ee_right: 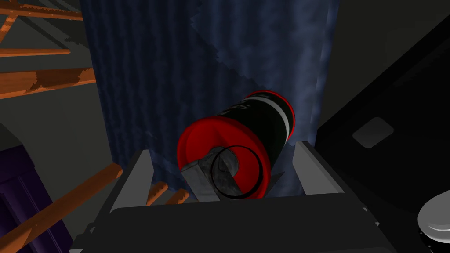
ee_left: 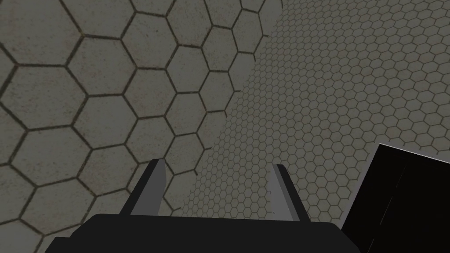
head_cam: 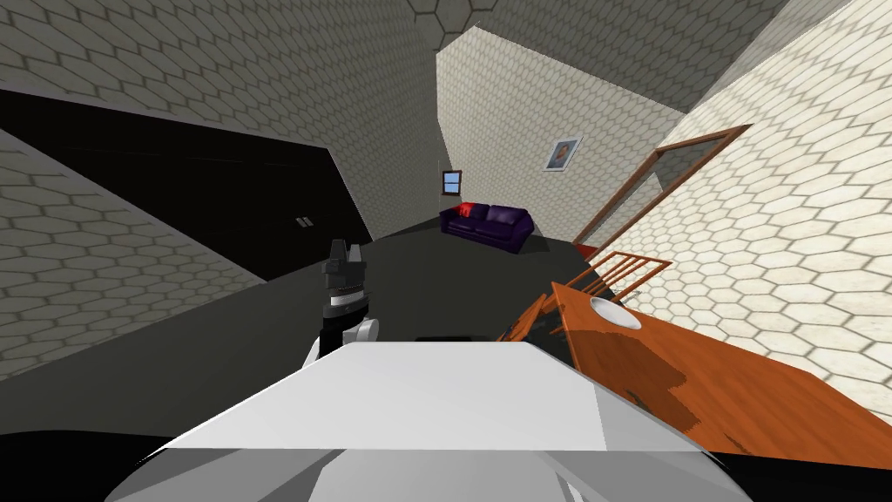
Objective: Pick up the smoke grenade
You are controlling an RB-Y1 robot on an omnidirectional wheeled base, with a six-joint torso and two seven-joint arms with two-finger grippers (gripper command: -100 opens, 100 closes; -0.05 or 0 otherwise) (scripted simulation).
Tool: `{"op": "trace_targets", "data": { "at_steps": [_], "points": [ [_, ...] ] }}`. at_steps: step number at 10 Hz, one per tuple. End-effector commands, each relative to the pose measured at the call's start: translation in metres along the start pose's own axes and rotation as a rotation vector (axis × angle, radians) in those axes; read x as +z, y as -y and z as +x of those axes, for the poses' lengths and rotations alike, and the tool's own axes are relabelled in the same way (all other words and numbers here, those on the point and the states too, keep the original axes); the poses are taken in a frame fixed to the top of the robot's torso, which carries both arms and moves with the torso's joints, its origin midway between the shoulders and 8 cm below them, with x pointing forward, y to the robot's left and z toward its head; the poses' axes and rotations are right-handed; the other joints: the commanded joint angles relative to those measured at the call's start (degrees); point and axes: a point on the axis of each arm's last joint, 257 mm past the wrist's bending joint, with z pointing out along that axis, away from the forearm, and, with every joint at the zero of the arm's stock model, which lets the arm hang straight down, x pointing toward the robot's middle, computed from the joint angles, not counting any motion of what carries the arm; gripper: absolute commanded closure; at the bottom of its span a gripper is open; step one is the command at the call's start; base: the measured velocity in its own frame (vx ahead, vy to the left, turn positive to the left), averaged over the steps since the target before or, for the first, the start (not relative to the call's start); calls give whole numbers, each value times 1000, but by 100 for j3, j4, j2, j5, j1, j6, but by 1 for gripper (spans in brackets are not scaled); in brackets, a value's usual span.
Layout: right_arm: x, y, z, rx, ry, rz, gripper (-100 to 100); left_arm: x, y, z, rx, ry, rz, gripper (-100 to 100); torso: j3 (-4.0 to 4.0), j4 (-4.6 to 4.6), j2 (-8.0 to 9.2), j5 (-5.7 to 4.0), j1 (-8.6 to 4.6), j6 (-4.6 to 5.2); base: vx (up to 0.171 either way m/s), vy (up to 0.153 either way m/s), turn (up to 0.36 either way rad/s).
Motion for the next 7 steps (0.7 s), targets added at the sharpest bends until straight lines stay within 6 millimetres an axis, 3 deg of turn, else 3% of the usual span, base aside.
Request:
{"op": "trace_targets", "data": {
  "at_steps": [1, 2, 6, 7],
  "points": [
    [0, 0, 0, 0, 0, 0, -100, 0, 0, 0, 0, 0, 0, 0, 0, 0, 0, 0, 0, 0, -8, -4, -10],
    [0, 0, 0, -5, -1, 1, 100, 0, 0, 0, 0, 0, 0, 0, -4, -1, -7, 0, 3, -1, 0, 0, 0],
    [0, 0, 0, -5, -1, 0, 100, 0, 0, 0, 0, 0, 0, 0, -7, -2, -13, 4, 7, -2, 0, 0, 0],
    [0, 0, 0, -5, 0, 0, 0, 0, 0, 0, 0, 0, 0, 0, -8, -2, -13, 5, 8, -2, 0, 0, 0]
  ]
}}
